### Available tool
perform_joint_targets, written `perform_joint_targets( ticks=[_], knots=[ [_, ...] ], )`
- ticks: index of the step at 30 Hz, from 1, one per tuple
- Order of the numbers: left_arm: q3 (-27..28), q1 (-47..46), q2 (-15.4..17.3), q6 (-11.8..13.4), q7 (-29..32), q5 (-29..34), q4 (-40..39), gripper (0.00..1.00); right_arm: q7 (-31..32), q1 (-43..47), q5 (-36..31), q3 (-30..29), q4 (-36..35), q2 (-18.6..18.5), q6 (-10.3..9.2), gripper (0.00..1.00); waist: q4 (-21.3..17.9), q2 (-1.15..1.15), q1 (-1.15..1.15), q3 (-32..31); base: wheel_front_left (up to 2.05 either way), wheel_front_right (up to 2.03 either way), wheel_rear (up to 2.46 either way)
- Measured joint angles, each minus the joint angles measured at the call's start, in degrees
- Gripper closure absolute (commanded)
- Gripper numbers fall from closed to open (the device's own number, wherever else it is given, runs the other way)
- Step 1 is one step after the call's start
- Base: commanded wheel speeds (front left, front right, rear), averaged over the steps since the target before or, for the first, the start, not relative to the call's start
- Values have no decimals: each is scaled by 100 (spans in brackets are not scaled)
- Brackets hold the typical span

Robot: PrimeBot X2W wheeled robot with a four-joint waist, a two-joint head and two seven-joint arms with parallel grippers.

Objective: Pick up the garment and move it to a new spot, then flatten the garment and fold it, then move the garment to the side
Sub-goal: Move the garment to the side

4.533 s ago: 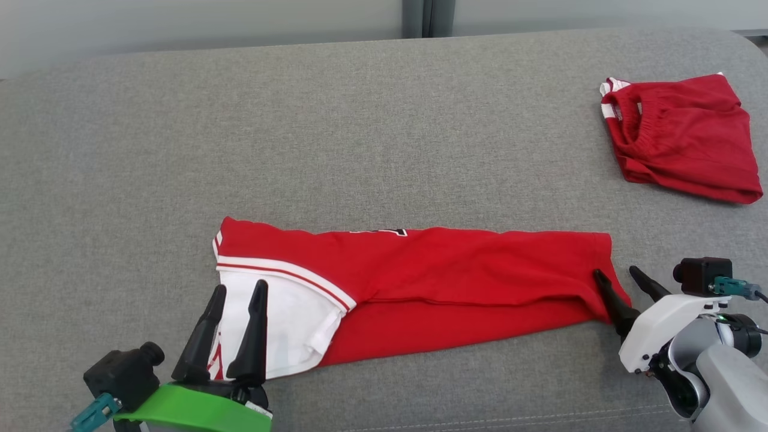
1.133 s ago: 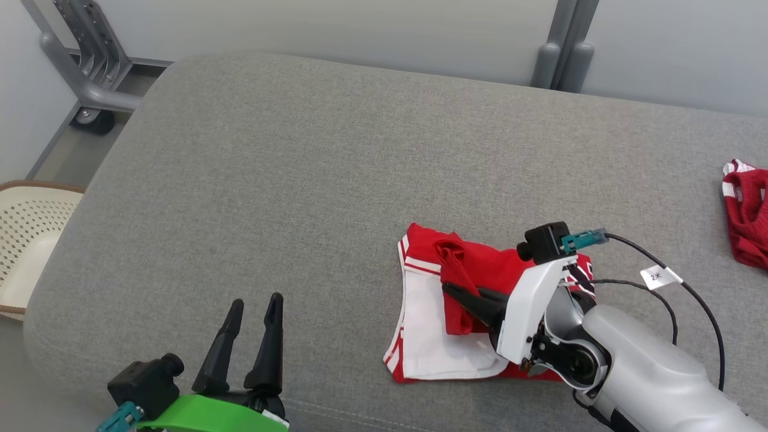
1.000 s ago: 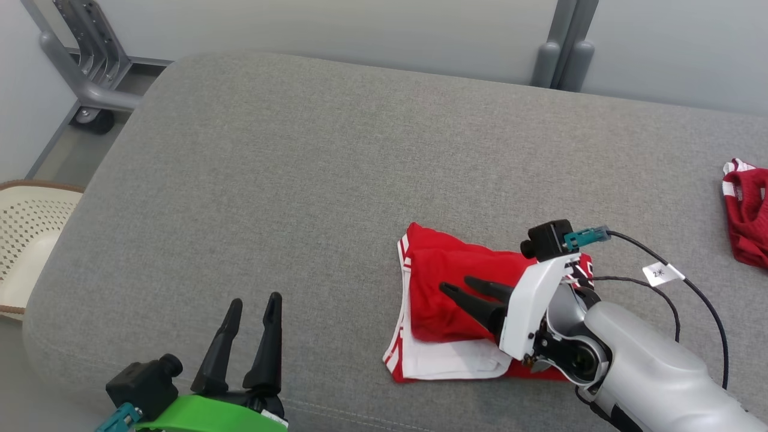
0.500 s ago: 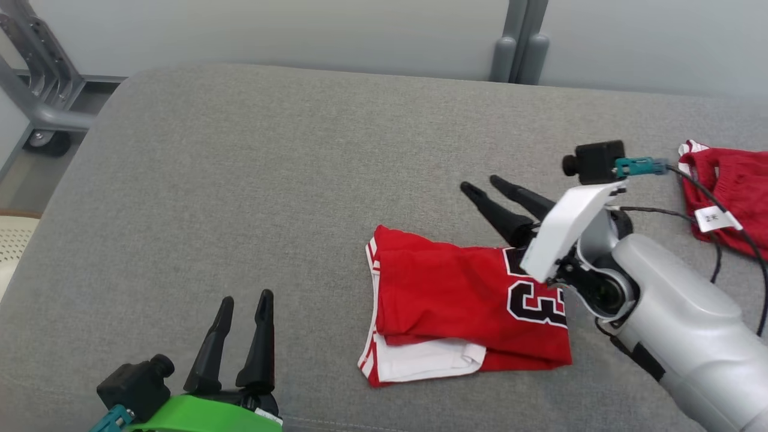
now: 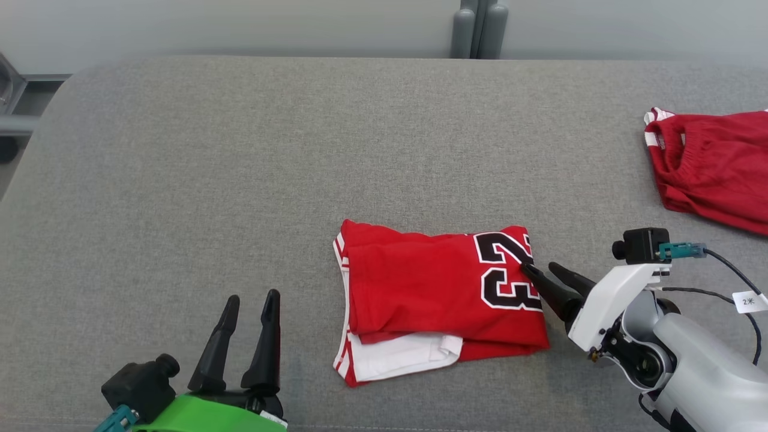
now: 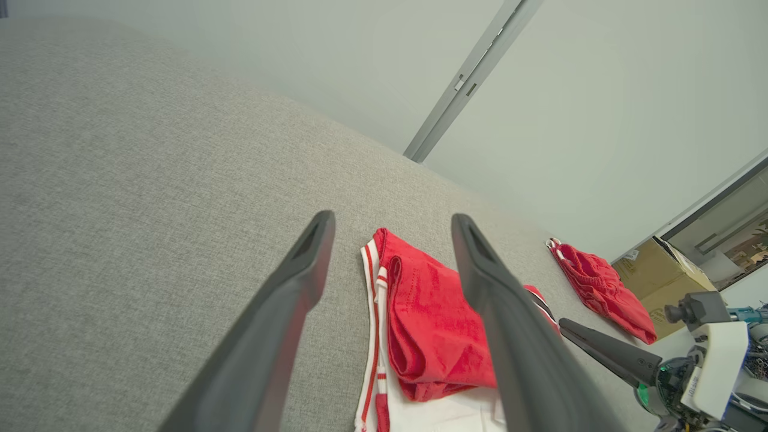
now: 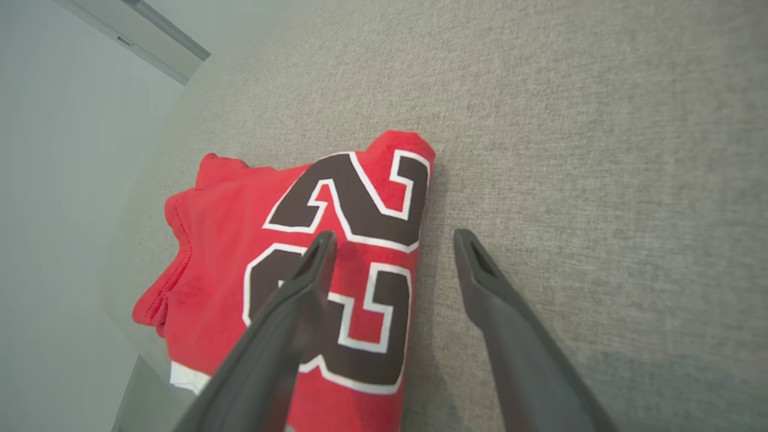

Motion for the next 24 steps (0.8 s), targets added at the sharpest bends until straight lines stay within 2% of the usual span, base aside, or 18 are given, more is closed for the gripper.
perform_joint_targets(
  ticks=[7, 15, 16, 17, 18, 19, 21, 22, 24],
  knots=[
    [-86, -38, 23, -2, 97, 60, 3, 0, -100, 39, 182, 2, 58, 147, 0, 0, -38, 0, 0, 187, 0, 0, 0],
    [-142, -62, 45, -2, 179, 120, 32, 0, -78, 40, 598, -2, 219, 371, 0, 0, 133, 0, 0, 254, 0, 0, 0],
    [-142, -63, 45, -2, 186, 120, 36, 0, -71, 39, 642, -1, 216, 393, 0, 10, 158, 0, 0, 258, 0, 0, 0],
    [-140, -64, 47, -2, 199, 120, 37, 0, -71, 38, 643, 16, 202, 401, 0, 29, 183, 0, 0, 260, 0, 0, 0],
    [-134, -64, 47, -2, 199, 120, 38, 0, -70, 34, 637, 52, 186, 400, 0, 57, 208, 0, 0, 261, 0, 0, 0],
    [-114, -64, 47, -2, 199, 120, 38, 0, -63, 29, 631, 99, 169, 400, 0, 62, 228, 0, 0, 260, 0, 0, 0],
    [-56, -64, 53, -1, 198, 120, 37, 0, -51, 20, 622, 149, 145, 402, 0, 85, 249, 0, 0, 256, 0, 0, 0],
    [-38, -64, 54, 0, 198, 120, 38, 0, -52, 19, 604, 166, 132, 391, 0, 100, 252, 0, 0, 253, 0, 0, 0],
    [-15, -64, 53, 0, 192, 120, 40, 0, -56, 7, 589, 198, 111, 347, 0, 100, 251, 0, 0, 246, 0, 0, 0]
  ],
)
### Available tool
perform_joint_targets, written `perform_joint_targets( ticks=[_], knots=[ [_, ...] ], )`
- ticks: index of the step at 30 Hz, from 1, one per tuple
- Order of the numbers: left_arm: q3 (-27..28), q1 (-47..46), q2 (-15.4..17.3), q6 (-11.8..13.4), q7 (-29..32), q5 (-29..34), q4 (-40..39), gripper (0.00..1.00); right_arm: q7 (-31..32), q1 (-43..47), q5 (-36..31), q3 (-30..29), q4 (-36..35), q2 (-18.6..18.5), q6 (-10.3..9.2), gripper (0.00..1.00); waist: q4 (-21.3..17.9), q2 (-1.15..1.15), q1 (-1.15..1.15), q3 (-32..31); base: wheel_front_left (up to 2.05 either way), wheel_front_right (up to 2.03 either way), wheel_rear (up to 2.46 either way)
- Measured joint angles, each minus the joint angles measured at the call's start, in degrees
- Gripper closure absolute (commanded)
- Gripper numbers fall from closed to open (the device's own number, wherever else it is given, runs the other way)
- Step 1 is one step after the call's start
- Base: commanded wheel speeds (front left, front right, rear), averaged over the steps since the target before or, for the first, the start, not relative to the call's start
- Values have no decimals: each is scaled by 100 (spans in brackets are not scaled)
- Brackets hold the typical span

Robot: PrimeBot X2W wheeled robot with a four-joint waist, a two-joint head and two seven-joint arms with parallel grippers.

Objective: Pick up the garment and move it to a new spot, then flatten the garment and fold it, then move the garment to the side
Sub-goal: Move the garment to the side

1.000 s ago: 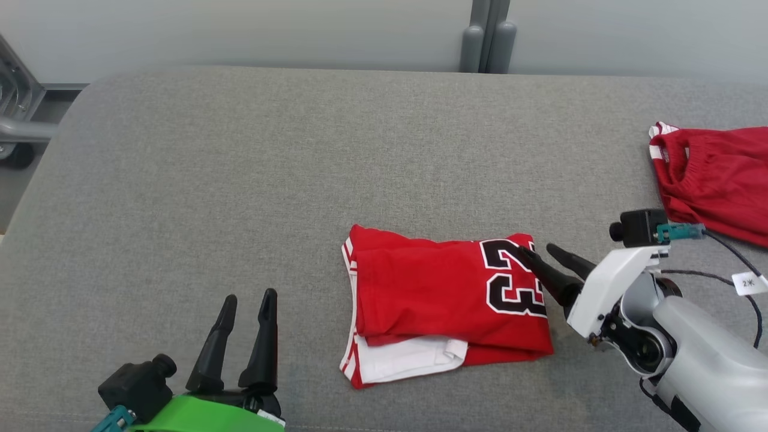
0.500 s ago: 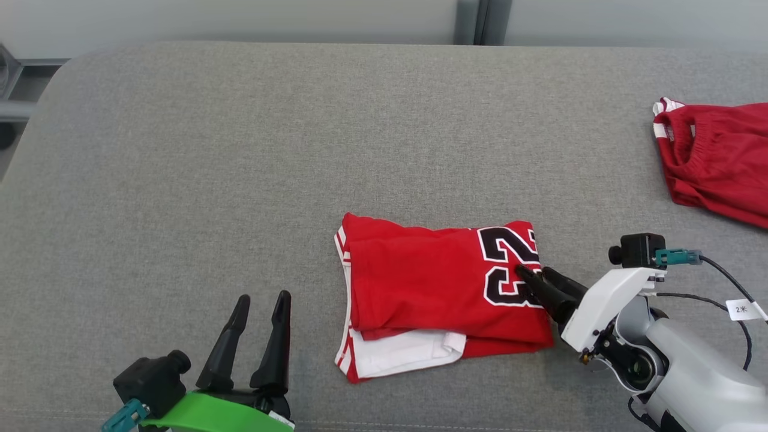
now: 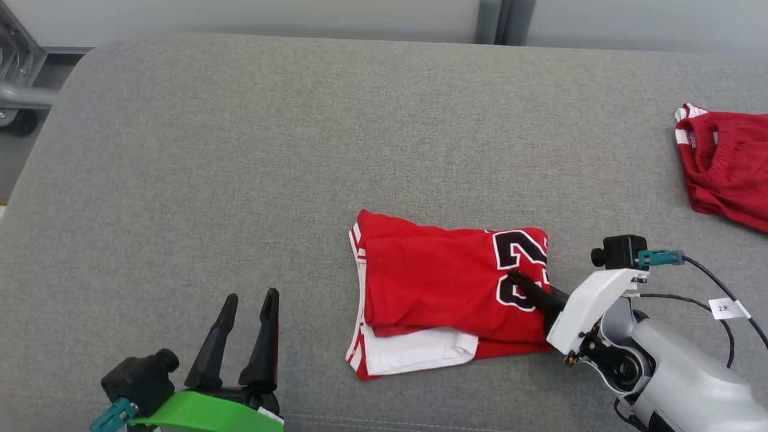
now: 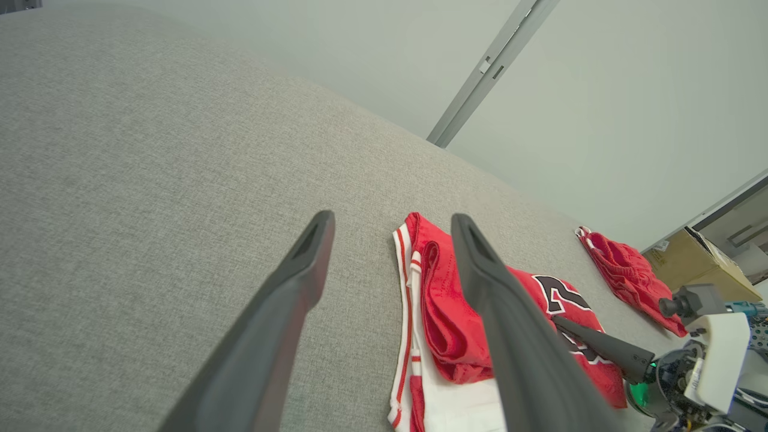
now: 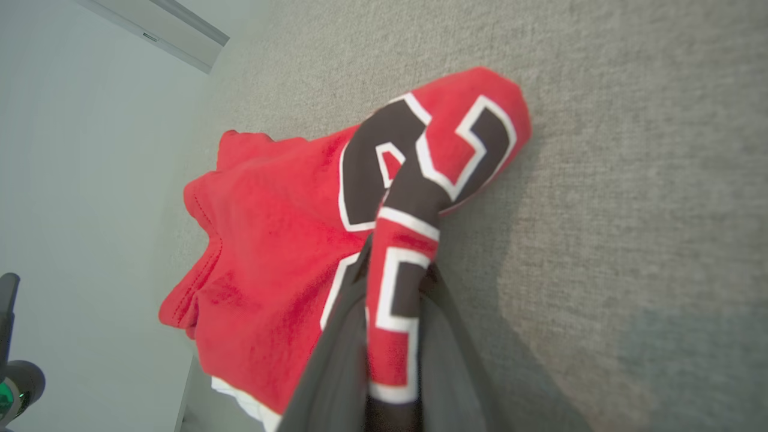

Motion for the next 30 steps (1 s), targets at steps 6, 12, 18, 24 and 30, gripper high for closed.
perform_joint_targets(
  ticks=[6, 12, 18, 24, 30],
  knots=[
    [98, 2, -1, 44, -78, -1, 2, 0, -102, -283, -118, 108, -192, -103, 0, 100, -135, 0, 0, -44, 0, 0, 0],
    [155, 4, 0, 49, -96, -2, 3, 0, -151, -645, -280, 113, -318, -448, 0, 100, -335, 0, 0, -89, 0, 0, 0],
    [154, 7, -1, 49, -121, -10, -1, 0, -142, -1049, -465, 40, -314, -894, 0, 100, -558, 0, 0, -130, 0, 0, 0],
    [91, 7, -2, 48, -120, -19, -18, 0, 49, -1675, -724, -112, -279, -1462, 0, 100, -745, 0, 0, -116, 0, 0, 0],
    [-11, 1, -11, 48, -90, -19, -44, 0, 345, -2208, -822, -245, -167, -1784, 0, 100, -779, 0, 0, 51, 0, 0, 0]
  ],
)
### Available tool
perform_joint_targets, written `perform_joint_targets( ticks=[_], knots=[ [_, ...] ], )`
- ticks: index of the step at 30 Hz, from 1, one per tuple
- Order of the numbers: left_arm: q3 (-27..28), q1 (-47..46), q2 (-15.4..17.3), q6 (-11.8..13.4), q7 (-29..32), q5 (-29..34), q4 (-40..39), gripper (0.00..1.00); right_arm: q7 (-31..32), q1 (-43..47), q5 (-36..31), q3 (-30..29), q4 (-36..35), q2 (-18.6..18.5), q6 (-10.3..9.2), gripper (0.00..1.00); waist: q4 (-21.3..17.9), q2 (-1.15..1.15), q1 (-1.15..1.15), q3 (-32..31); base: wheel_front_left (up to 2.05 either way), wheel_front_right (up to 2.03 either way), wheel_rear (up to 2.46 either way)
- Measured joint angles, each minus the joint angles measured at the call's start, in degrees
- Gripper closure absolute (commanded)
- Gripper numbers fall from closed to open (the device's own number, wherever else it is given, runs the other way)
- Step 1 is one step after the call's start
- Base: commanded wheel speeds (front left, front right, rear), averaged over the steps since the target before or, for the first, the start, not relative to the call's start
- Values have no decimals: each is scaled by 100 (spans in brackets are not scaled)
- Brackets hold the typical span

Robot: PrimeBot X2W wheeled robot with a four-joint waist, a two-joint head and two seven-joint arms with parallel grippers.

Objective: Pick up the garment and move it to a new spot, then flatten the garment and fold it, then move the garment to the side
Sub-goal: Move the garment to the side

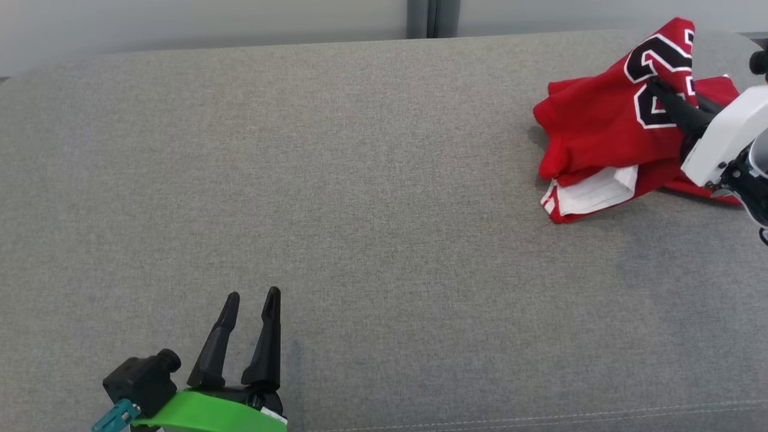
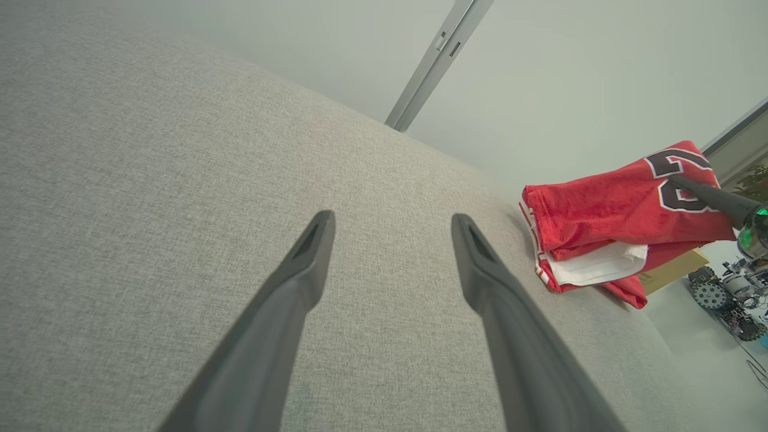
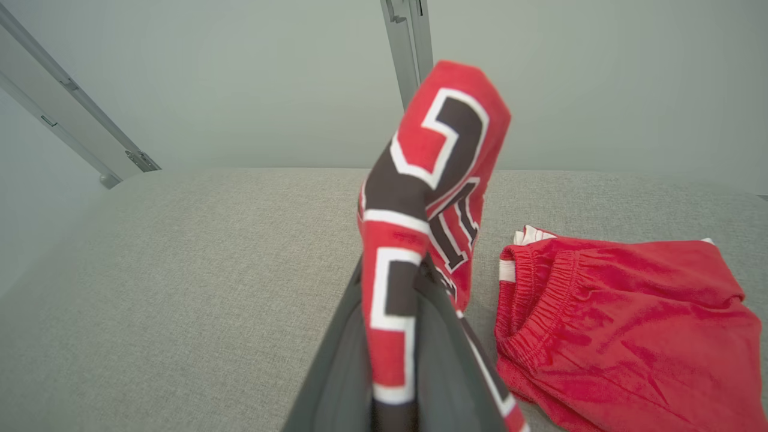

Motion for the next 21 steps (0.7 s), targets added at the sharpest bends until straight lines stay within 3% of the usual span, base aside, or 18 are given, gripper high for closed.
perform_joint_targets(
  ticks=[21],
  knots=[
    [-68, -263, -8, -7, 4, 25, 5, 0, 710, -759, -94, -200, 476, -649, -124, 100, 297, 0, 0, 606, 0, 0, 0]
  ],
)
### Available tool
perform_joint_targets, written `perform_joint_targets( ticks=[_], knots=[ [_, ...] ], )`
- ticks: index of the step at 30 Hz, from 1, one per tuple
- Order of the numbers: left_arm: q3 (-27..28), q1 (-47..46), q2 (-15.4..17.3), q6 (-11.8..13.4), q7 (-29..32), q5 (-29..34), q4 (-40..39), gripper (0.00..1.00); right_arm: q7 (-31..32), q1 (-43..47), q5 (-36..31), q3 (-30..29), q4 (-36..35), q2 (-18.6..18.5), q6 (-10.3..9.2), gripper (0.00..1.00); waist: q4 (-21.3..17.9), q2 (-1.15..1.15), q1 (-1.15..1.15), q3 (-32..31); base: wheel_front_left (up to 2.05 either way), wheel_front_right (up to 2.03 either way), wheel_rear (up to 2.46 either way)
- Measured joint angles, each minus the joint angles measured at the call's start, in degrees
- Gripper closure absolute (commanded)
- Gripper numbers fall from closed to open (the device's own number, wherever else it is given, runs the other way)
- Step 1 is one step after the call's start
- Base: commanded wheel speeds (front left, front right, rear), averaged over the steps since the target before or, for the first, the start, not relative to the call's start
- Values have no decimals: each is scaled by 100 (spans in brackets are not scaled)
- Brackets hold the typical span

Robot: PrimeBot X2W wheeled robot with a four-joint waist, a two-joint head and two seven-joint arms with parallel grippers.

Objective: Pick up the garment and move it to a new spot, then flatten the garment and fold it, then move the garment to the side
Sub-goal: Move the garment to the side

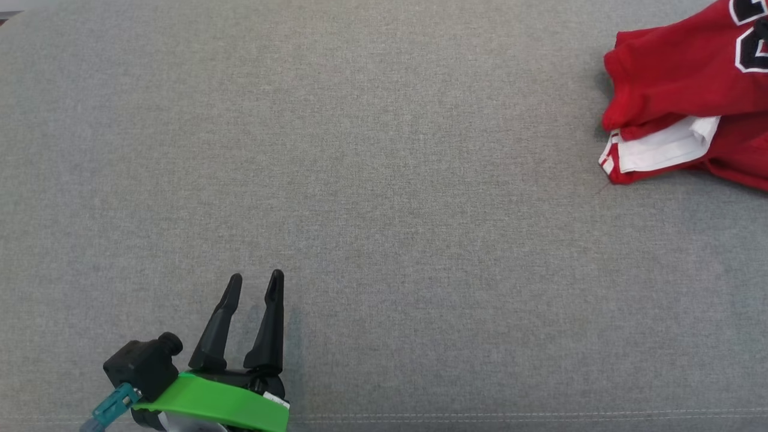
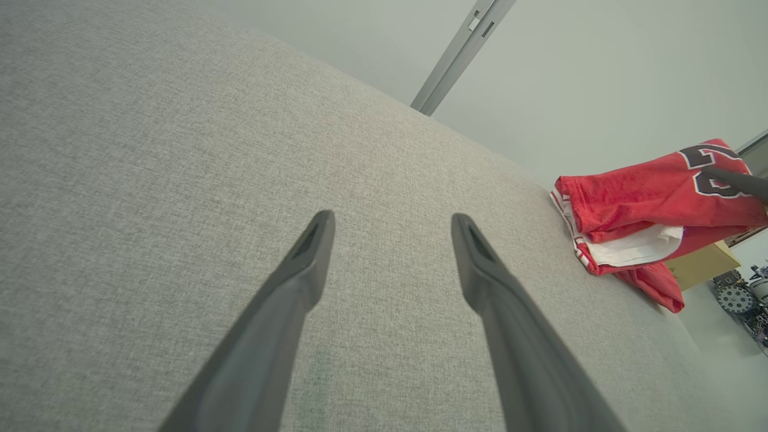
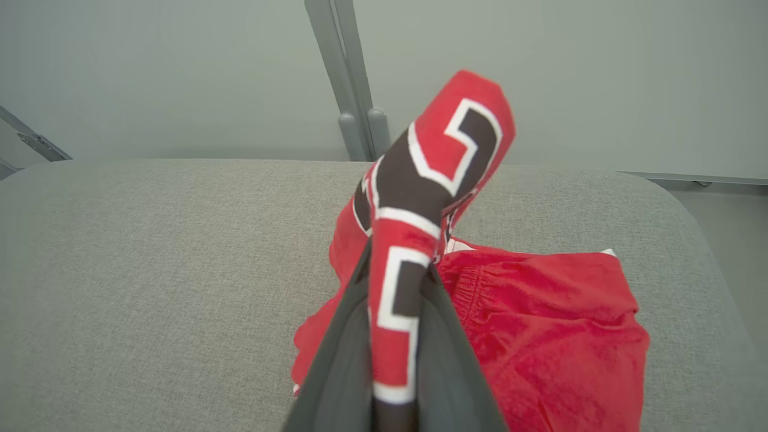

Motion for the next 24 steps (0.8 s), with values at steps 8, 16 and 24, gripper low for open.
perform_joint_targets(
  ticks=[8, 16, 24],
  knots=[
    [35, -26, 53, 1, 45, 73, -4, 0, 78, -194, -71, -36, 153, -299, -64, 100, -9, 0, 0, 111, 0, 0, 0],
    [23, -62, 209, 9, 170, 187, -134, 0, 112, -191, -549, 155, 448, -523, -355, 100, -11, 0, 0, 260, 0, 0, 0],
    [110, -84, 381, 78, 298, 342, -363, 0, -152, -177, -784, 165, 791, -523, -747, 100, 13, 0, 0, 513, 0, 0, 0]
  ],
)
